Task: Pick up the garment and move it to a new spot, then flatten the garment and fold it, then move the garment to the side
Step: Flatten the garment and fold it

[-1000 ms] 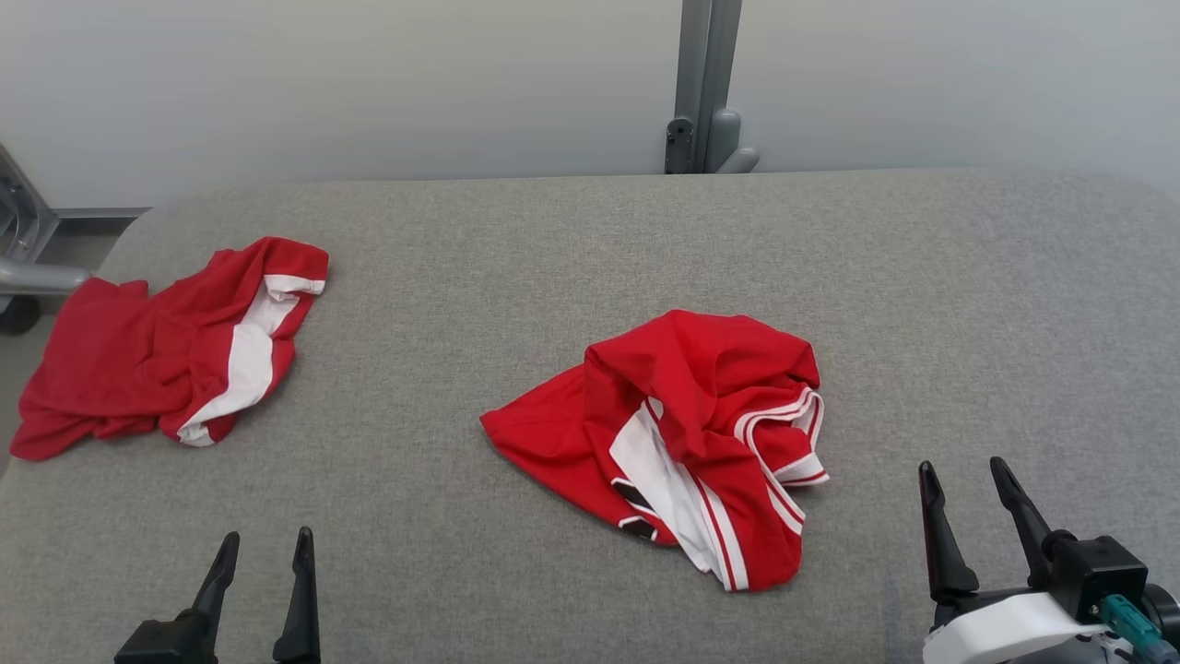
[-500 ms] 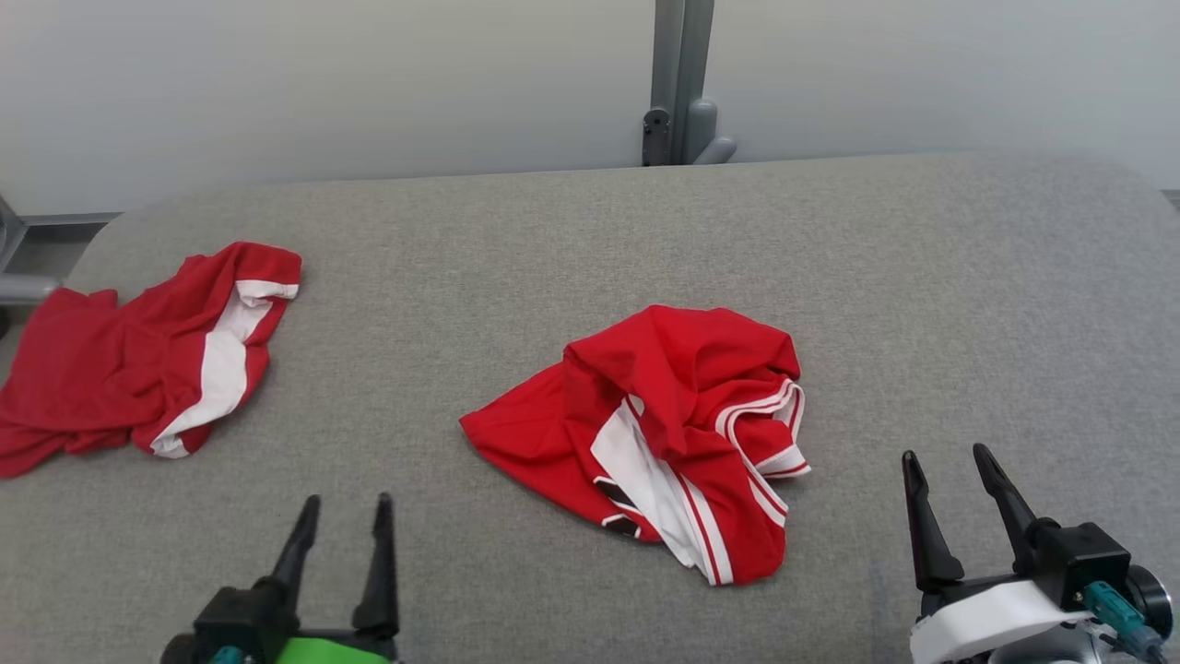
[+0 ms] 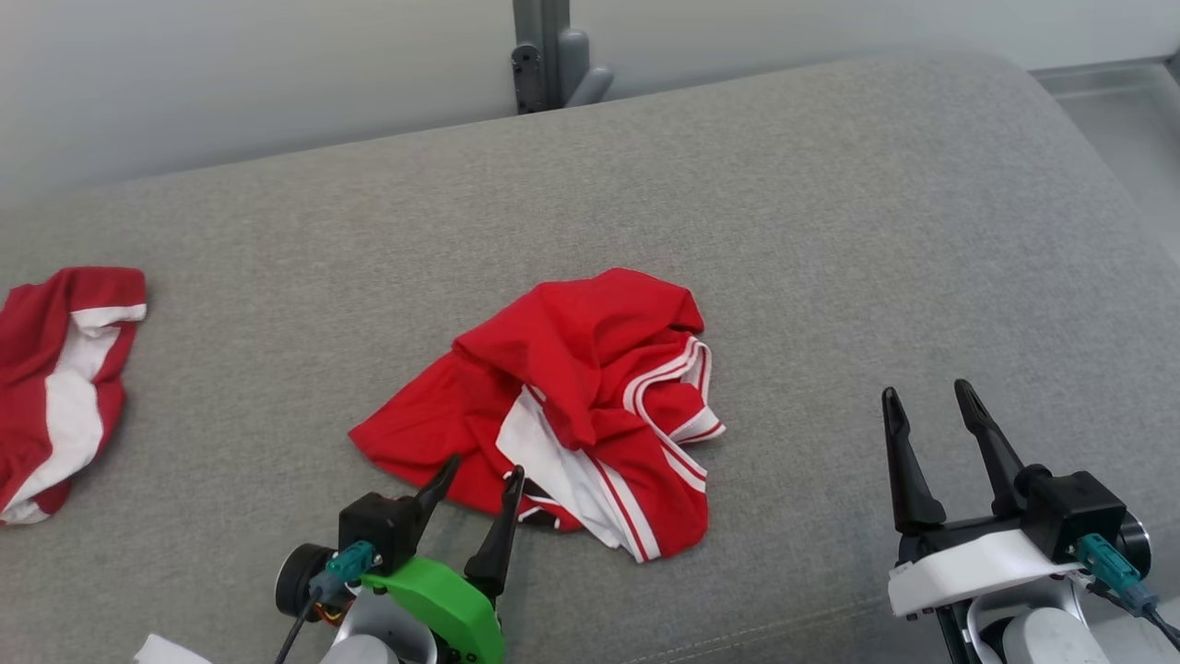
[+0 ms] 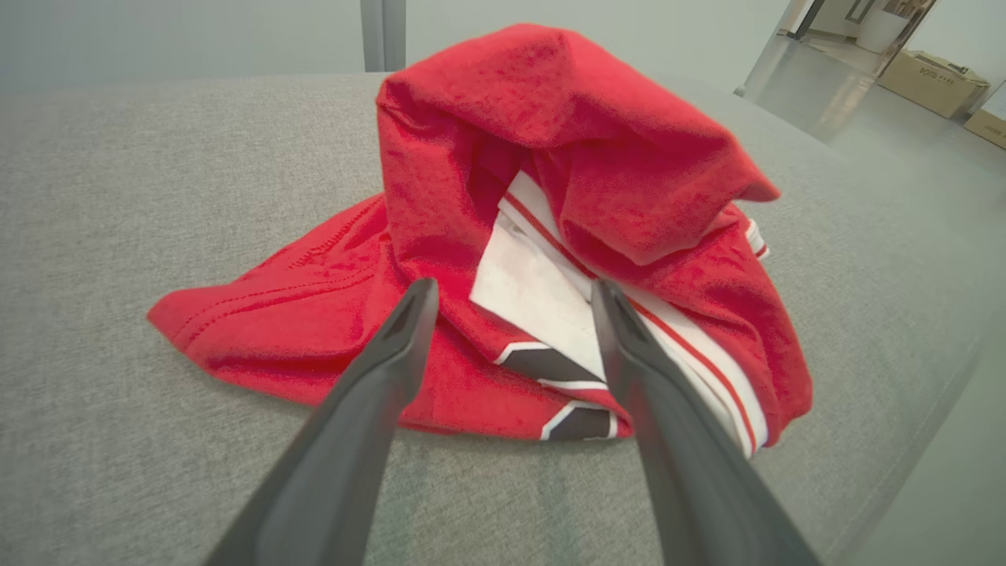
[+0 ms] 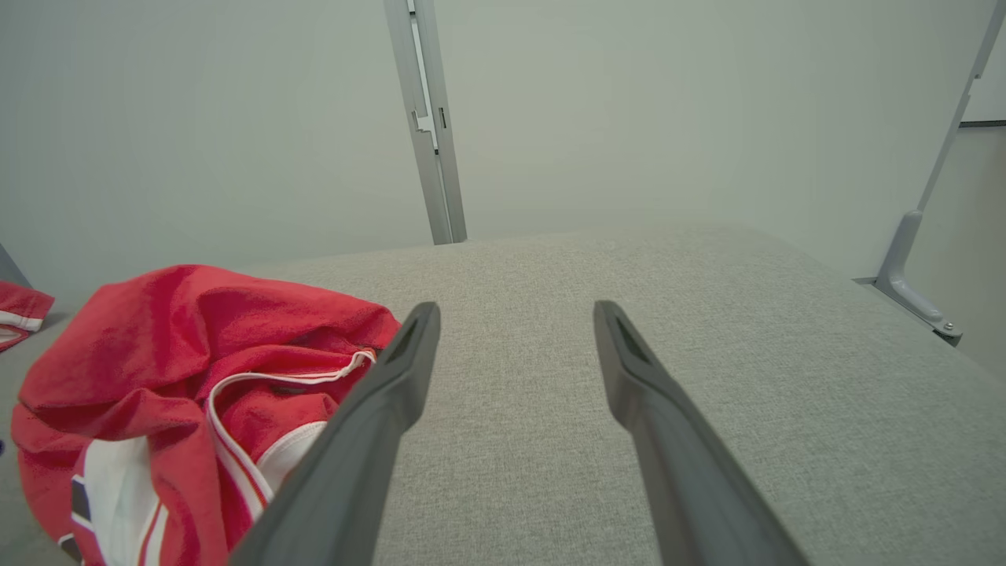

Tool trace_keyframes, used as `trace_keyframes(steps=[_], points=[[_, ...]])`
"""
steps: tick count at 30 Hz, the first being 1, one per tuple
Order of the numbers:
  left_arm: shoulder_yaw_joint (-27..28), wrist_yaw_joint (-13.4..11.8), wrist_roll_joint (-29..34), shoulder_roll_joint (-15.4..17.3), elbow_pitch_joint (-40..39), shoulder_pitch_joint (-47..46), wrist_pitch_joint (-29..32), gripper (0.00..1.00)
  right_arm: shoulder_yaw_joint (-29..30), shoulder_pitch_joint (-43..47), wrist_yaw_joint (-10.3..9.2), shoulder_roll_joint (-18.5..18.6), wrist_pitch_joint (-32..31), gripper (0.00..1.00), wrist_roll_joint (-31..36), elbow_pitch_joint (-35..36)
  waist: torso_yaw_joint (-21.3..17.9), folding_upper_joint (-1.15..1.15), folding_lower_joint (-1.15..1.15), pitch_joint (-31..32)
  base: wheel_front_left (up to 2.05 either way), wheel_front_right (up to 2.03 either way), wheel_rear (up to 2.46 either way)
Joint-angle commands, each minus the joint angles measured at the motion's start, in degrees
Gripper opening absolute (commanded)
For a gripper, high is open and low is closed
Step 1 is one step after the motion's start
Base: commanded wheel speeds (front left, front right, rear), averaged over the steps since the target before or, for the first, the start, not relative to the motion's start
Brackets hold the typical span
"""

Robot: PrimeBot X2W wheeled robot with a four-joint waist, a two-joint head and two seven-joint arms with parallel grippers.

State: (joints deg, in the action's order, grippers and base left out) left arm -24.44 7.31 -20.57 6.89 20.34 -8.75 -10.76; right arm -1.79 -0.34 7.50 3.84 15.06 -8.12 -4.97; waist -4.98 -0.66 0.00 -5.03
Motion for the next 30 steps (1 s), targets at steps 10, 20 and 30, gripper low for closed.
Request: trace_keyframes(steps=[10, 20, 30], points=[[-0.5, 0.2, -5.8, -1.1, 11.6, -7.5, 1.9, 1.0, 0.6, -1.3, -0.02, -0.8, 0.2, 1.0, -0.9, 0.4, -6.7, 0.66, 0.0, -4.8, 0.0, 0.0, 0.0], [-4.9, 0.2, -7.8, -1.1, 16.0, -9.7, -0.1, 0.0, 0.6, -1.4, -0.02, -0.9, 0.2, 1.0, -0.9, -0.1, -5.4, 0.66, 0.0, -3.9, 0.0, 0.0, 0.0], [-11.3, 0.2, -12.2, 2.7, 1.7, -11.5, 4.2, 0.0, 1.0, -0.6, -0.02, -0.9, 0.2, 1.0, -1.6, -0.2, -4.4, 0.66, 0.0, -4.1, 0.0, 0.0, 0.0]])
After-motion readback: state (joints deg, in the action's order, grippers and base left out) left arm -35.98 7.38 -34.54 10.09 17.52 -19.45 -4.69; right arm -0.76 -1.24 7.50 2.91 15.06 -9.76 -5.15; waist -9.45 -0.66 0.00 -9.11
